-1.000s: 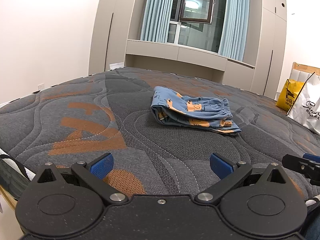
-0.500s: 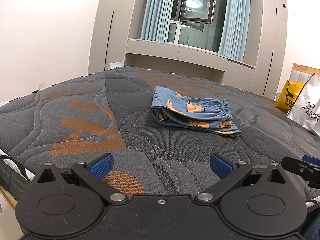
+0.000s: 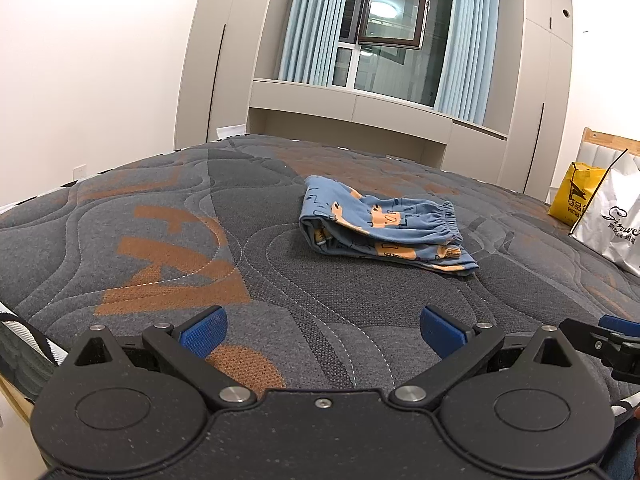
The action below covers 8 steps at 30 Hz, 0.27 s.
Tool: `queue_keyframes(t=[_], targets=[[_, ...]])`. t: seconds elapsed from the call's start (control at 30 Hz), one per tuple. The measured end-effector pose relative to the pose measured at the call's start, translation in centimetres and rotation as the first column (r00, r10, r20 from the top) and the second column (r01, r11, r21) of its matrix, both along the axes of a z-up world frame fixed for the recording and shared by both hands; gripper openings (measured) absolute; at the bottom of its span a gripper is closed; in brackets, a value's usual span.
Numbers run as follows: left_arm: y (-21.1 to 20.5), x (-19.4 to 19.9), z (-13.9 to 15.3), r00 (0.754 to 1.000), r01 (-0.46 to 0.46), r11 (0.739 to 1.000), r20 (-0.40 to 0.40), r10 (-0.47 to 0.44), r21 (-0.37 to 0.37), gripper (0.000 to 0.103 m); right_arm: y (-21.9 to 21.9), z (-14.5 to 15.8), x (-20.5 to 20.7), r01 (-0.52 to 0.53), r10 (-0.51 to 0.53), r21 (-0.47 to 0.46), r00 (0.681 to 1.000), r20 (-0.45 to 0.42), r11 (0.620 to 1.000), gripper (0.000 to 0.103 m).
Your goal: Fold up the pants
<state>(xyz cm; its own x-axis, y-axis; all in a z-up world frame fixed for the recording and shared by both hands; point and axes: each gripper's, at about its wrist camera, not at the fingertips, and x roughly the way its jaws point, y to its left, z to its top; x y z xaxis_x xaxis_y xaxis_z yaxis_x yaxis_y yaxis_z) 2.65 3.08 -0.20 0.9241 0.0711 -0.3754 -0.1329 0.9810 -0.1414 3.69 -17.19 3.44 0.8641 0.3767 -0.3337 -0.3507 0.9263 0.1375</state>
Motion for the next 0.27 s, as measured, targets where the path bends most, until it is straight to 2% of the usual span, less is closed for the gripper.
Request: queue_keyframes(t=[0.27], targets=[[0.21,0.35,-0.15,1.0,0.004,1.0,-0.007,-0.004,-0.004,0.102,0.04,-0.2,0.01,0.003,-0.003,-0.002,1.0,-0.003,1.0,0.103]])
